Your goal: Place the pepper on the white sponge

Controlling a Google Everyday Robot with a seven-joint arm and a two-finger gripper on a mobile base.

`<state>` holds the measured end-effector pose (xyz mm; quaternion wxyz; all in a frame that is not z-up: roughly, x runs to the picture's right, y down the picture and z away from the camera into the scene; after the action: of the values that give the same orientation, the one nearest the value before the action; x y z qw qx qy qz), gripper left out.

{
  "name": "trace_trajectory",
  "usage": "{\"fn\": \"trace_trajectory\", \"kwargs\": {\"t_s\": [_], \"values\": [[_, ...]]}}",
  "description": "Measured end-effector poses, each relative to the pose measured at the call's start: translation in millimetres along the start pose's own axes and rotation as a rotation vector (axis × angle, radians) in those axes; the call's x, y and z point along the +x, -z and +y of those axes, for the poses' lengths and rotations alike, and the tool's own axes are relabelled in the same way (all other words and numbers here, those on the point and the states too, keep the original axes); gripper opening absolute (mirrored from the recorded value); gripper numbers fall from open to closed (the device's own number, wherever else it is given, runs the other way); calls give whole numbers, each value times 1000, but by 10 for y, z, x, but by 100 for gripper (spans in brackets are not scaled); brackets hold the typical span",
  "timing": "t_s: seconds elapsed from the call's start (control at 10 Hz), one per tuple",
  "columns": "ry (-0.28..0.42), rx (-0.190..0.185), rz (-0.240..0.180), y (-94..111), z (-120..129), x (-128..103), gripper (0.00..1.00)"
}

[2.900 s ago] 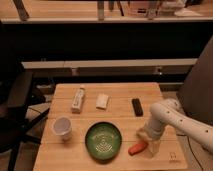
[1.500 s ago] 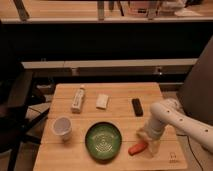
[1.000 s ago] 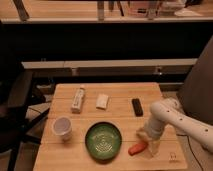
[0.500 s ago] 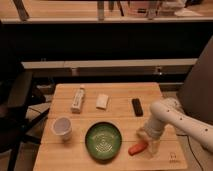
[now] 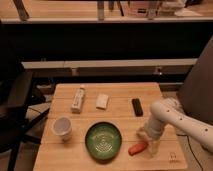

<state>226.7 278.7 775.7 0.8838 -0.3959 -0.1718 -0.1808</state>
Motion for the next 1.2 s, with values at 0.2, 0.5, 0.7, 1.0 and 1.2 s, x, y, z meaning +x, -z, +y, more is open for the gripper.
{"fn": "trace_trajectory", "kwargs": {"t_s": [0.2, 0.5, 0.7, 1.0, 1.2], "values": [[-1, 6, -7, -3, 33, 0, 80], [24, 13, -3, -31, 45, -33, 80], [43, 10, 5, -82, 66, -51, 80], [81, 12, 16, -195, 32, -135, 57], [84, 7, 13, -205, 55, -163, 37]]}}
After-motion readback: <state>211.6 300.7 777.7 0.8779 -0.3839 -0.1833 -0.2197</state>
